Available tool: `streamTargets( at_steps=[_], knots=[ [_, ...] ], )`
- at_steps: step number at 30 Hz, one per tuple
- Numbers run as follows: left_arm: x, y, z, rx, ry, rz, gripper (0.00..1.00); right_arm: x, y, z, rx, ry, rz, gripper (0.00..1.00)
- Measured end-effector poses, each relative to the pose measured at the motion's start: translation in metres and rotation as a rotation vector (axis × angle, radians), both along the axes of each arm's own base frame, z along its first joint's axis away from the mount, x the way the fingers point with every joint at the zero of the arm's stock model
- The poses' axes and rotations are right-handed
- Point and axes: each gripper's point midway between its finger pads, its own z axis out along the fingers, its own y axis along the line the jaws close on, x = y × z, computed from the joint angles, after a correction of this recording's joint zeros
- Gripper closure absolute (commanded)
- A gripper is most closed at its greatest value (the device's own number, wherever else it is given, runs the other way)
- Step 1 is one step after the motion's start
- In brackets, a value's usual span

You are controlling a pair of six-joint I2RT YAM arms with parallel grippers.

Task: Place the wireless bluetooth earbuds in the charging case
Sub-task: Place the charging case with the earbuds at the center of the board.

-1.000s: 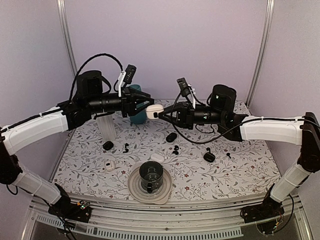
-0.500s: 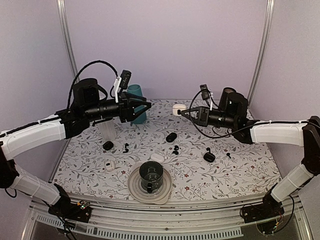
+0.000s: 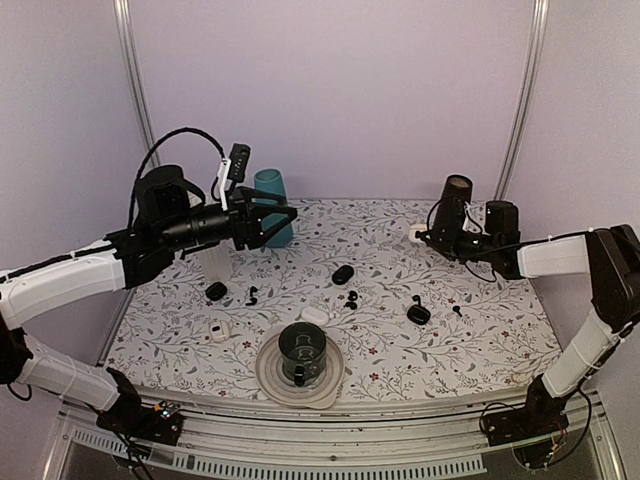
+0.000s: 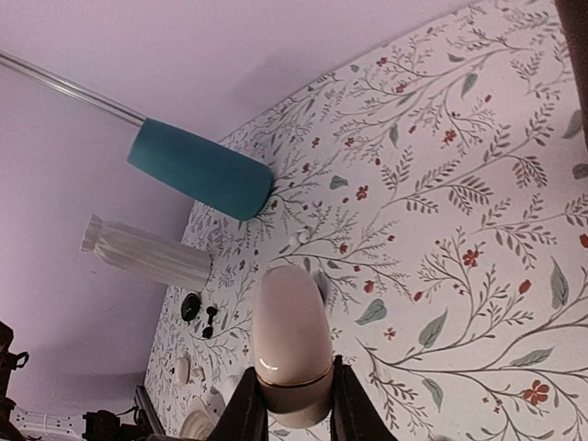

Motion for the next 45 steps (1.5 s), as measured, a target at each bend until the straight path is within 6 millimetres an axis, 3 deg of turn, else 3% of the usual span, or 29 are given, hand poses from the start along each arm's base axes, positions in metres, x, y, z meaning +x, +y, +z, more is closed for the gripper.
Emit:
streamTargets(
  at_steps=[5,9,17,26,33,45],
  knots=[
    [0.000,0.004,-0.001,-0.011,-0.003,0.016,0.33,0.015,-0.022,-0.056,-0.040,0.175,-0.056,0.96],
    [0.000,0.006,-0.003,-0.011,0.001,0.019,0.33,0.020,-0.031,-0.088,-0.067,0.269,-0.086,0.96],
    [0.001,0.010,-0.005,-0.012,0.002,0.025,0.32,0.032,-0.039,-0.116,-0.114,0.340,-0.125,0.82],
    [-0.002,0.014,-0.001,-0.023,-0.008,0.021,0.32,0.044,-0.051,-0.129,-0.222,0.361,-0.158,0.55],
    [-0.003,0.013,-0.001,-0.025,-0.004,0.013,0.31,0.042,-0.063,-0.137,-0.307,0.369,-0.184,0.40],
    [-0.002,0.013,0.004,-0.051,-0.002,0.013,0.31,0.026,-0.073,-0.099,-0.388,0.270,-0.218,0.31]
  ],
)
